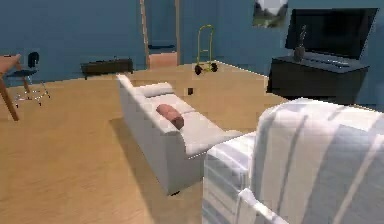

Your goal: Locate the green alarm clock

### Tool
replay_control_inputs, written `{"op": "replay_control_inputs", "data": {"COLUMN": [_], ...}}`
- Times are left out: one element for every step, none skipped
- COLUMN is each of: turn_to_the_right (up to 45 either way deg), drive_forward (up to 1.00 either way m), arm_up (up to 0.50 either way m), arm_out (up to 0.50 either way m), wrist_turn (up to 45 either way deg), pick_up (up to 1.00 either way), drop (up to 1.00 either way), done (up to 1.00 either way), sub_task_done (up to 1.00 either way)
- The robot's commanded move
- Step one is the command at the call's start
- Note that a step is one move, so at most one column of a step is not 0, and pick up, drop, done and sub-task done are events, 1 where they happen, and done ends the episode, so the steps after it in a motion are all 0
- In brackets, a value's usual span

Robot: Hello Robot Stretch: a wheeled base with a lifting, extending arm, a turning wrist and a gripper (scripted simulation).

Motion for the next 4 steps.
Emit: {"op": "replay_control_inputs", "data": {"turn_to_the_right": [-27.0, 0.0, 0.0, -3.0], "drive_forward": [0.00, 1.00, 1.00, 0.00], "arm_up": [0.00, 0.00, 0.00, 0.00], "arm_out": [0.00, 0.00, 0.00, 0.00], "wrist_turn": [0.0, 0.0, 0.0, 0.0], "pick_up": [0.00, 0.00, 0.00, 0.00], "drop": [0.00, 0.00, 0.00, 0.00], "done": [0.00, 0.00, 0.00, 0.00], "sub_task_done": [0.00, 0.00, 0.00, 0.00]}}
